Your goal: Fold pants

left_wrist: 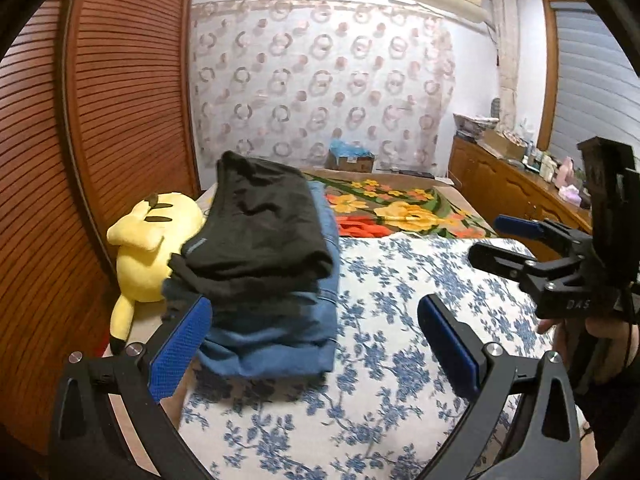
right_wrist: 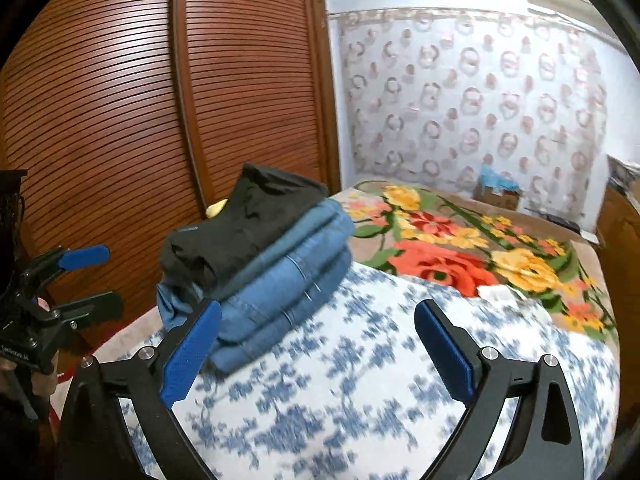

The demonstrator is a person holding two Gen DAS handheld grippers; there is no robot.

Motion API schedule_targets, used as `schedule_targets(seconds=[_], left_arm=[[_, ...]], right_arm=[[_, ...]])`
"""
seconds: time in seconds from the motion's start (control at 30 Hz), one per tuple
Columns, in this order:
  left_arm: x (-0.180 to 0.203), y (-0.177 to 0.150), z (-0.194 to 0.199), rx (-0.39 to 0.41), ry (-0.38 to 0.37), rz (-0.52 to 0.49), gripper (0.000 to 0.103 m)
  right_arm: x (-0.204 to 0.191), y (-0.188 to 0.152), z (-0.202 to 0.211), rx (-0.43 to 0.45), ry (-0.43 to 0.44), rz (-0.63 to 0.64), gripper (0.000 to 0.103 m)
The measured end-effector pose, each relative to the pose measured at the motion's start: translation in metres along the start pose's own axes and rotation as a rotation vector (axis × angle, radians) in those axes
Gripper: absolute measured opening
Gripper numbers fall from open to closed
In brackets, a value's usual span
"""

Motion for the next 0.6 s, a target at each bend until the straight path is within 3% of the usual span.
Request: schedule_targets(seconds=[0.6], left_arm=[[0.079,-0.014,0.025,-0.003,-0.087,-0.065,0.103]], right_arm=[[-0.001,-0.064,0.119,0.08,-0.183,-0.139,0.097]])
Point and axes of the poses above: each gripper's, at about its wrist camera, not at the fingertips, and z roughly against the way its jaws point, x to its right, y to its top, the point moved 4 cm from there along -z, roughly the way its jaws point, and after that the axes turned 13 degrees about -z, right-handed, at the moved point
